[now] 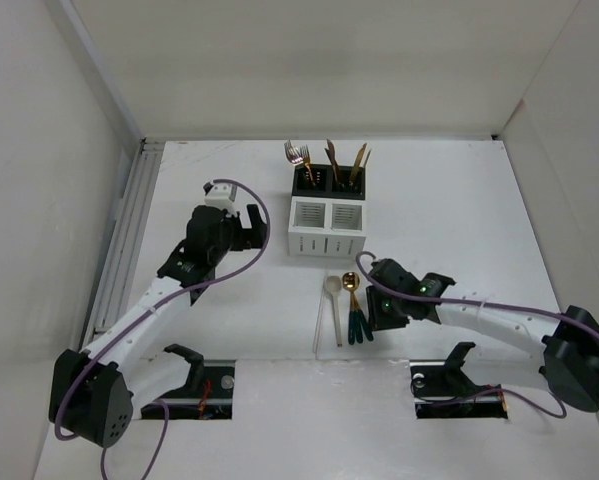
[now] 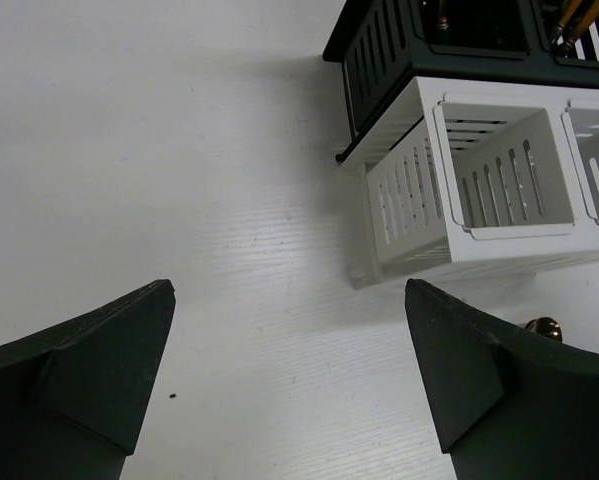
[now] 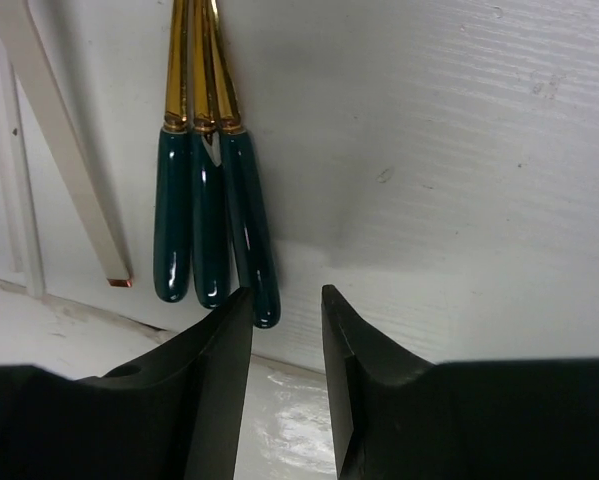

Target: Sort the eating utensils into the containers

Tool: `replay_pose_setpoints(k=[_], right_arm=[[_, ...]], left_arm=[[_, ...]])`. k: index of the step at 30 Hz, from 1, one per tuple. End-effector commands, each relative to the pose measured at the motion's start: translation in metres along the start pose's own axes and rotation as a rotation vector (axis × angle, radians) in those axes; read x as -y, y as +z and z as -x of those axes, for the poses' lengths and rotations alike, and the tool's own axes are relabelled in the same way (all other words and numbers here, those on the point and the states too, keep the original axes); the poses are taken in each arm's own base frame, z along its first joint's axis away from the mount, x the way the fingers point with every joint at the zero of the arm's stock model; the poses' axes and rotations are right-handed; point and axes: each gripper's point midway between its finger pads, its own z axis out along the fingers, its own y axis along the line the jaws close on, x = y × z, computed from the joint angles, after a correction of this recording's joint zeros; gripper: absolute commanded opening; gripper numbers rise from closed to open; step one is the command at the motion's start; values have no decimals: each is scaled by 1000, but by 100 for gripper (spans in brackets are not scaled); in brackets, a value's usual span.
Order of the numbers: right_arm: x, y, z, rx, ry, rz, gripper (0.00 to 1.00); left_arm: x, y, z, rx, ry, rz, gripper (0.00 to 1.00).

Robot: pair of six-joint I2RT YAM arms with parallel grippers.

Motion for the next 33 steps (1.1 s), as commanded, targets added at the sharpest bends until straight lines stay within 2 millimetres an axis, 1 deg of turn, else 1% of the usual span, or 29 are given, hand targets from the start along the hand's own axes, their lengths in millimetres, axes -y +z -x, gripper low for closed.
replay_pose_setpoints(k=[1, 2, 3, 4, 5, 6, 7, 8, 10, 11, 12, 13, 15, 16, 18, 20, 22, 23, 24, 25, 26, 27, 29, 30, 31, 32, 33], right_arm=[[-14, 0, 7, 28, 26, 51, 39], [-19, -2, 9, 34, 15, 63, 39], [-18, 0, 8, 26, 15, 56, 39], [-24, -3, 10, 33, 1, 70, 39], [-24, -3, 10, 41, -8, 63, 39], [-26, -5, 15, 56, -18, 64, 39], [-26, -5, 15, 57, -19, 64, 39], [-23, -5, 14, 55, -19, 48, 39], [-22, -5, 14, 55, -19, 48, 39], [-23, -2, 14, 53, -19, 46, 39], [-20, 1, 10, 39, -19, 33, 39], [-20, 3, 11, 37, -20, 31, 39], [-18, 10, 8, 16, -21, 12, 39], [-18, 11, 11, 22, -21, 1, 38], [-19, 17, 13, 9, -32, -11, 38], [-20, 18, 21, 27, -41, -32, 37], [-17, 24, 21, 15, -43, -59, 37], [-19, 24, 25, 24, -43, -65, 37], [-22, 24, 29, 28, -52, -62, 37], [-16, 27, 26, 15, -54, -92, 37], [-17, 25, 30, 23, -54, -97, 37], [-17, 26, 32, 27, -55, -106, 37], [-16, 28, 31, 19, -56, -113, 33], [-16, 28, 31, 19, -56, -113, 29], [-15, 31, 30, 12, -46, -120, 18], [-15, 31, 31, 20, -27, -128, 12], [-7, 31, 26, 7, -19, -159, 6]], left_arm=[[5, -7, -1, 1, -10, -28, 100], [2, -7, -3, -6, 1, -14, 100], [0, -7, -5, -14, 28, -11, 100], [-5, -8, -7, -18, 49, 7, 100], [-9, -11, 4, 2, 77, 36, 100], [-13, -13, 8, 5, 114, 57, 100], [-19, -14, 14, 9, 205, 80, 100], [-25, -17, 27, 32, 256, 120, 100], [-35, -20, 33, 32, 358, 161, 100], [-40, -22, 41, 41, 441, 181, 100], [-46, -21, 41, 30, 482, 209, 100], [-45, -22, 48, 41, 507, 209, 100], [-48, -18, 42, -5, 551, 212, 100], [-48, -20, 46, -4, 561, 212, 100], [-46, -19, 43, -32, 566, 201, 100], [-40, -20, 37, -57, 535, 161, 100], [-33, -19, 31, -70, 511, 121, 100], [-31, -19, 30, -71, 511, 110, 100], [-31, -20, 28, -79, 486, 111, 100], [-31, -20, 28, -79, 486, 111, 100], [-32, -19, 22, -90, 475, 113, 100], [-32, -19, 22, -91, 475, 113, 100], [-33, -18, 20, -91, 475, 113, 100], [-34, -18, 21, -90, 475, 122, 100], [-35, -18, 21, -90, 475, 122, 100], [-34, -18, 23, -81, 474, 121, 100], [-33, -19, 25, -71, 464, 121, 100]])
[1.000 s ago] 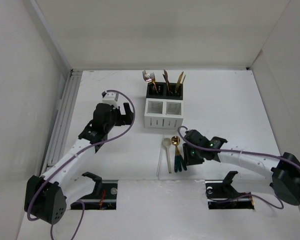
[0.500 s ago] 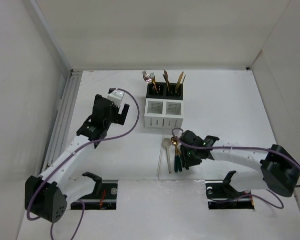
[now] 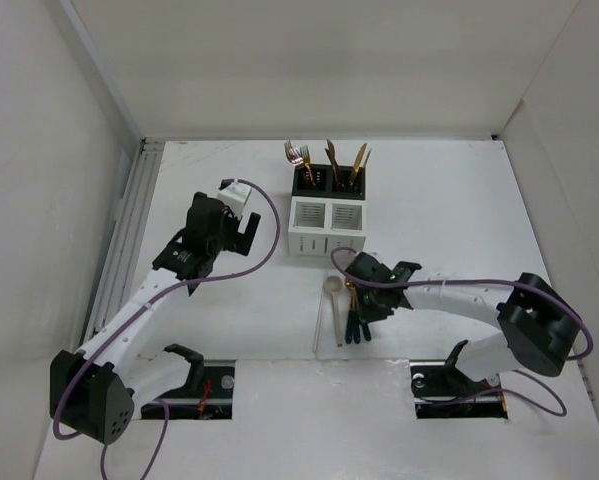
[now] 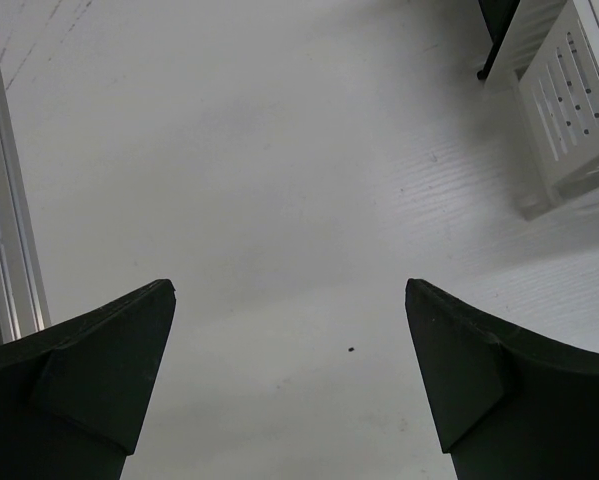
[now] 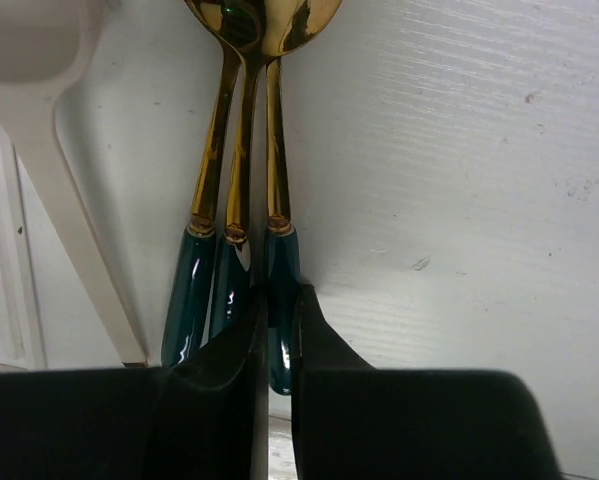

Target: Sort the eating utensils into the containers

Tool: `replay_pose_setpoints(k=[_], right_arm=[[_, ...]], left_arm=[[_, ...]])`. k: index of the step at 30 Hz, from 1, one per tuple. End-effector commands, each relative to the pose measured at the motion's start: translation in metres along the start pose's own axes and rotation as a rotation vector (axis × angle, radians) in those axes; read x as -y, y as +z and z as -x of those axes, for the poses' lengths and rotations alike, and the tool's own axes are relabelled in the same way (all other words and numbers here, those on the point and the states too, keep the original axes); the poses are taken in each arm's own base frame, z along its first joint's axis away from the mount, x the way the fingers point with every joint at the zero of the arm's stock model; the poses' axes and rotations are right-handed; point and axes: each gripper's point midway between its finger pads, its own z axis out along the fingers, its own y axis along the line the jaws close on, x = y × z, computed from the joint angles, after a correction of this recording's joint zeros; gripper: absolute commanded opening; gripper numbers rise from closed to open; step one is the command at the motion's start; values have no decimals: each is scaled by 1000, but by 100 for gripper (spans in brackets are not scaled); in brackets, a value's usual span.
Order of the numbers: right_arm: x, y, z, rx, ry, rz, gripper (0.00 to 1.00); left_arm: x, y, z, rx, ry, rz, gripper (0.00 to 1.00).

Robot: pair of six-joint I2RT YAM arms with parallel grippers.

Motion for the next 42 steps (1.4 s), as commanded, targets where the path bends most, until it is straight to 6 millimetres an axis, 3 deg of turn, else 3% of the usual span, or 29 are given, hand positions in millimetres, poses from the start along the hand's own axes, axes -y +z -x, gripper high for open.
replay_pose_setpoints(k=[1, 6, 11, 17, 20, 23, 26, 27, 28, 31, 33, 34, 35, 36, 37, 38, 42], right_arm=[[7, 0, 4, 27, 31, -51, 2], [26, -19, 9, 70, 61, -143, 0], [58, -56, 26, 130, 101, -353, 0], [63, -69, 35, 171, 138, -421, 0], [61, -83, 51, 266, 196, -399, 0], [45, -117, 87, 459, 205, -290, 0], [19, -158, 140, 711, 190, -144, 0], [18, -174, 154, 787, 140, -132, 0], [8, -195, 181, 920, 177, -95, 0], [-10, -232, 226, 1152, 119, -73, 0], [-14, -233, 248, 1205, 82, -90, 0], [-19, -219, 260, 1191, 23, -124, 0], [-24, -226, 279, 1227, 23, -97, 0], [-27, -220, 288, 1227, 4, -102, 0], [-31, -201, 297, 1204, -36, -127, 0], [-31, -200, 308, 1231, -27, -113, 0], [-33, -175, 326, 1251, -38, -81, 0]], left_arm=[[-1, -5, 16, 51, -29, -1, 100], [-1, -5, 18, 59, -31, 0, 100], [-1, -4, 21, 68, -32, 1, 100], [1, -4, 21, 70, -41, -8, 100], [1, -4, 21, 70, -41, -8, 100], [1, -4, 21, 70, -51, -9, 100], [2, -4, 23, 79, -70, -8, 100], [3, -3, 19, 70, -69, -9, 100], [3, -3, 19, 70, -78, -9, 100], [4, -1, 17, 61, -96, -11, 100], [5, -1, 17, 60, -110, -12, 100], [6, -1, 17, 60, -125, -12, 100], [6, -1, 17, 60, -126, -12, 100], [7, 1, 15, 50, -137, -13, 100], [7, 1, 15, 50, -148, -14, 100], [8, 3, 13, 41, -146, -14, 100], [11, 7, 7, 13, -177, -17, 100]])
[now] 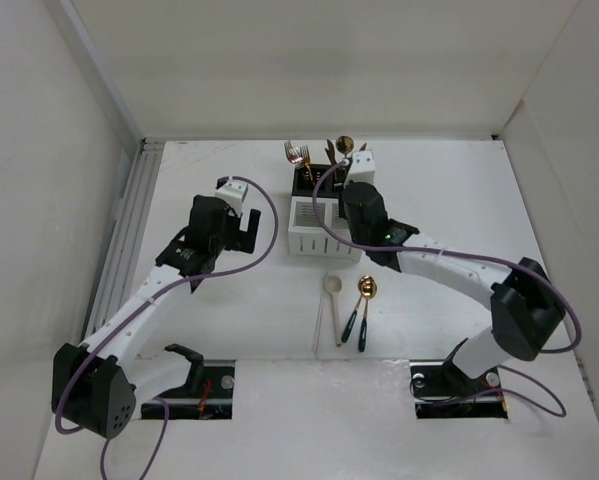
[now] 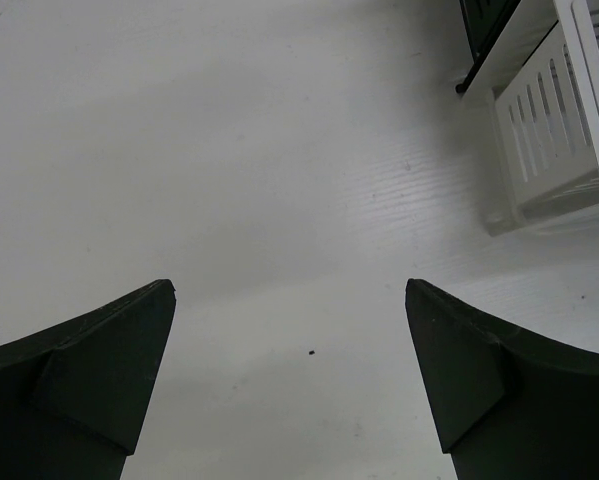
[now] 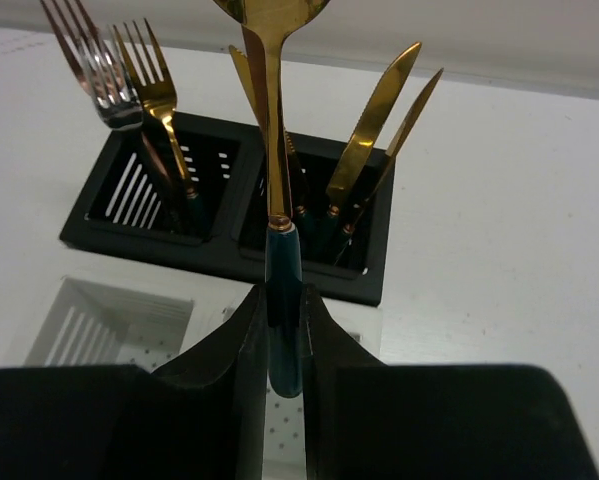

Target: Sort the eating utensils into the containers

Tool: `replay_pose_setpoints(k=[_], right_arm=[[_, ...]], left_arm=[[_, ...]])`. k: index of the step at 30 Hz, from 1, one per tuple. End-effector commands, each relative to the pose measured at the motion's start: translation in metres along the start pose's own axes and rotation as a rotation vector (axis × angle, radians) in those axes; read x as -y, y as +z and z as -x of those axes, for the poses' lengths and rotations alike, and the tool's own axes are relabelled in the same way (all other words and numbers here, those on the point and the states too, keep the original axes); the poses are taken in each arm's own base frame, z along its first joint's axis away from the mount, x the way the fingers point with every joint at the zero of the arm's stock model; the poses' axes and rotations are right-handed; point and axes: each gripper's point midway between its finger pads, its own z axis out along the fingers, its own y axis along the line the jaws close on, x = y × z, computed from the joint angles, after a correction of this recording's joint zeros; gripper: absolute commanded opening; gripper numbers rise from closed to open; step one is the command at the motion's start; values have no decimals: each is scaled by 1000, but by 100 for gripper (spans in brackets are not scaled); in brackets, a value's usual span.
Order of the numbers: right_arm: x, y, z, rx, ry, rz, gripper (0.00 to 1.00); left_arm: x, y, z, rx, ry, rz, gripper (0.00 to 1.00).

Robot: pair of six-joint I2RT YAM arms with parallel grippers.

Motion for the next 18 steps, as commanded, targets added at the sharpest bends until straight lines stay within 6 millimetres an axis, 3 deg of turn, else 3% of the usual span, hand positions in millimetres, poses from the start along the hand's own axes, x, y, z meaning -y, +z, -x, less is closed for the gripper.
replay_pose_setpoints(k=[1, 4, 10, 15, 18], right_arm=[[-10, 12, 48, 176, 64, 58, 0], [-9, 20, 31, 142, 98, 61, 0], [-19, 30, -26, 31, 117, 85, 0], [-17, 25, -45, -6, 172, 79, 0], [-15, 22, -55, -39, 162, 81, 10]], left_arm=[[6, 4, 7, 18, -47, -18, 100], [4, 8, 2, -3, -48, -10, 100], [-1, 15, 11, 14, -48, 10, 100], [-4, 20, 8, 5, -37, 30, 100], [-4, 20, 8, 5, -37, 30, 100]])
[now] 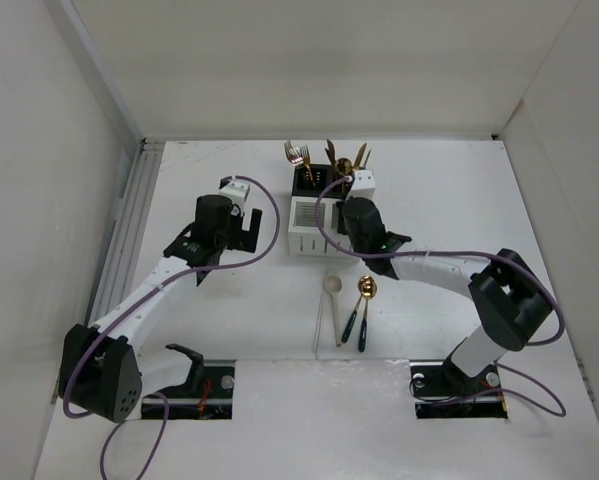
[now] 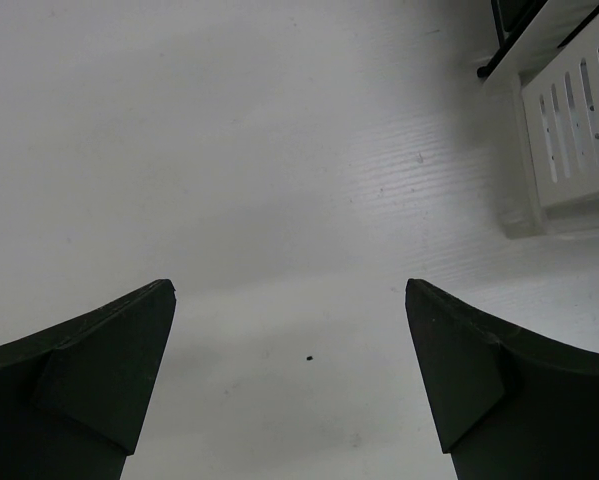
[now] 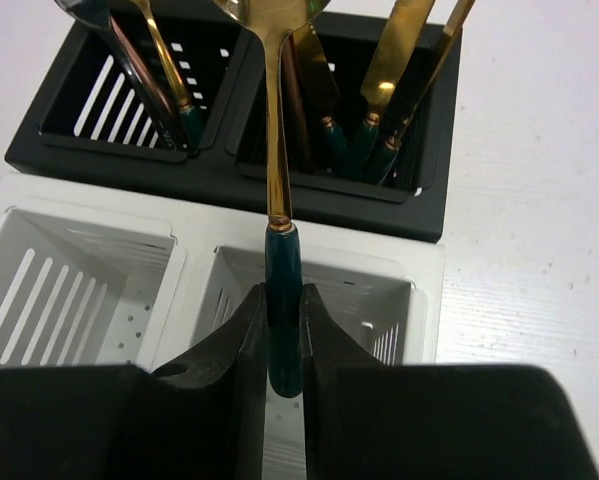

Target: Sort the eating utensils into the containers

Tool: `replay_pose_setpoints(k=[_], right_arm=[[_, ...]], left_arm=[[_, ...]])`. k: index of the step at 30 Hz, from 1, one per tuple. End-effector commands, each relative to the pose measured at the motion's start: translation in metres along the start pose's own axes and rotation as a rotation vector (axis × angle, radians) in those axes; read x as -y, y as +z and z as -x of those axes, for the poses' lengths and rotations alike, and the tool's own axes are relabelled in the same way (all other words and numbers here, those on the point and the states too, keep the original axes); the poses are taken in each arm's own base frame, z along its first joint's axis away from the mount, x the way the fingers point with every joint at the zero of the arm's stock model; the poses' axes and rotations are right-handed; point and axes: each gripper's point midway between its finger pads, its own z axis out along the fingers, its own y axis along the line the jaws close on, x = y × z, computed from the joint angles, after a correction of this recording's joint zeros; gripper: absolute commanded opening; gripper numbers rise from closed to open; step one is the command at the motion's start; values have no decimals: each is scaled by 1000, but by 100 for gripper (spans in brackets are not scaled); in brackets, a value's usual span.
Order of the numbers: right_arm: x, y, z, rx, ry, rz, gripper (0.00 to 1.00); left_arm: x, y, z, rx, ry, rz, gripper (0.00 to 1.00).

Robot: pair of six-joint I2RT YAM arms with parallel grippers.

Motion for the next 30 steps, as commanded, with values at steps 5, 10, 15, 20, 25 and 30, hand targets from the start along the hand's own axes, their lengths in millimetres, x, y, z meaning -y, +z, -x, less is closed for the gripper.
replay_pose_setpoints(k=[5, 10, 15, 20, 25, 30], right_arm=[[-5, -9, 27, 56, 97, 28, 38], [-3, -12, 20, 21, 76, 28, 65], [2, -23, 44, 61, 109, 16, 70], [10, -52, 88, 134, 136, -9, 76], [9, -82, 113, 140, 110, -37, 80], [19, -109, 103, 67, 193, -79, 81]], left_arm=[[-4, -3, 25, 75, -13, 16, 100], [-2, -2, 25, 75, -22, 6, 100], [3, -7, 30, 93, 1, -30, 100], [32, -16, 33, 118, 97, -221, 100], [77, -31, 16, 69, 202, -396, 93], [141, -61, -23, -18, 376, -624, 88]])
